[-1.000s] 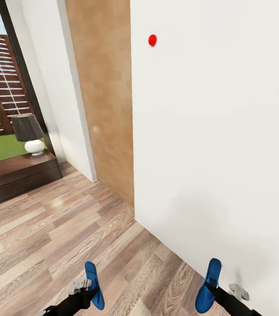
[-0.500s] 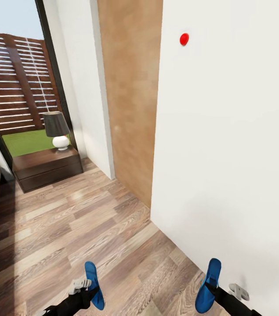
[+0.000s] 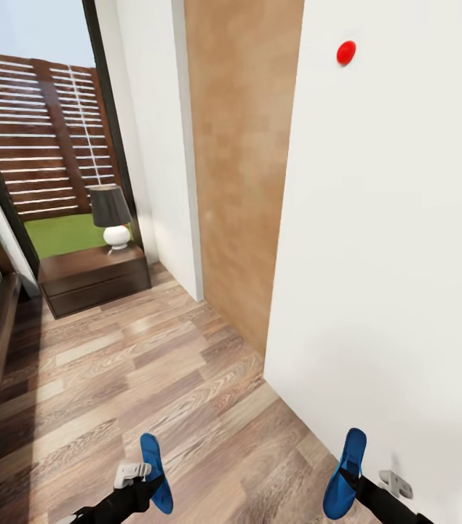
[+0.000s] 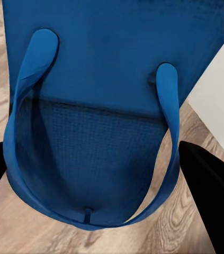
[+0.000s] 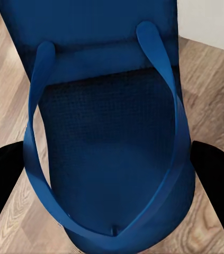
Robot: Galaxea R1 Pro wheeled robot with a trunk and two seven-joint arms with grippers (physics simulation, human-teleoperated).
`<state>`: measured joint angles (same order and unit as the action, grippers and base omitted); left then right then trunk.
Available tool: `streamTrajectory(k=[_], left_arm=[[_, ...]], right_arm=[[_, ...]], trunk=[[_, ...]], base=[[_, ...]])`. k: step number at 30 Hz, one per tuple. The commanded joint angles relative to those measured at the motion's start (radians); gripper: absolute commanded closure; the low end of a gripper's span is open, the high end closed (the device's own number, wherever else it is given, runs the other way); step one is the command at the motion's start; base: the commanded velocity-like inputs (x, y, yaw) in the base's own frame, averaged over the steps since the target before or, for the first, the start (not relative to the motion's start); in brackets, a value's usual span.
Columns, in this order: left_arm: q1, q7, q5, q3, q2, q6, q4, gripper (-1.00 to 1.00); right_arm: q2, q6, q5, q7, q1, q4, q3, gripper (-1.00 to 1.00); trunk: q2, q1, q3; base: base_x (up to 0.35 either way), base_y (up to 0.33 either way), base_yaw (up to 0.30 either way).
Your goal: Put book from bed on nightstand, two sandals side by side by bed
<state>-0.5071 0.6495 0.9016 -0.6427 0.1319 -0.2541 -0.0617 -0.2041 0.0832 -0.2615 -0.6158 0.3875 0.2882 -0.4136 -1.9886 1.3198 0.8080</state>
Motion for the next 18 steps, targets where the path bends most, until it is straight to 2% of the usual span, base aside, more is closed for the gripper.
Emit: streamTrajectory(k=[1,6,15,18], left_arm=[[-0.001,0.001,0.005,-0.008,0.000,-0.007,0.000,1.00],[-0.001,0.001,0.005,-0.008,0.000,-0.007,0.000,1.00],[-0.001,0.001,0.005,-0.008,0.000,-0.007,0.000,1.00],[-0.001,0.001,0.005,-0.008,0.000,-0.007,0.000,1.00]], right_arm=[[0.000,0.009,-0.010,-0.004,0.001,0.000,-0.004,1.00],[0.000,0.009,-0.010,-0.004,0.001,0.000,-0.004,1.00],[0.000,0.009,-0.010,-0.004,0.001,0.000,-0.004,1.00],[0.000,0.009,-0.010,-0.004,0.001,0.000,-0.004,1.00]], trunk=[[0.000,0.000,0.001],[0.000,0.000,0.001],[0.000,0.000,0.001],[0.000,0.000,0.001]], base=[[0.269,0.000,0.002],[0.093,0.000,0.097],[0.006,0.000,0.273],[0.183,0.000,0.291]])
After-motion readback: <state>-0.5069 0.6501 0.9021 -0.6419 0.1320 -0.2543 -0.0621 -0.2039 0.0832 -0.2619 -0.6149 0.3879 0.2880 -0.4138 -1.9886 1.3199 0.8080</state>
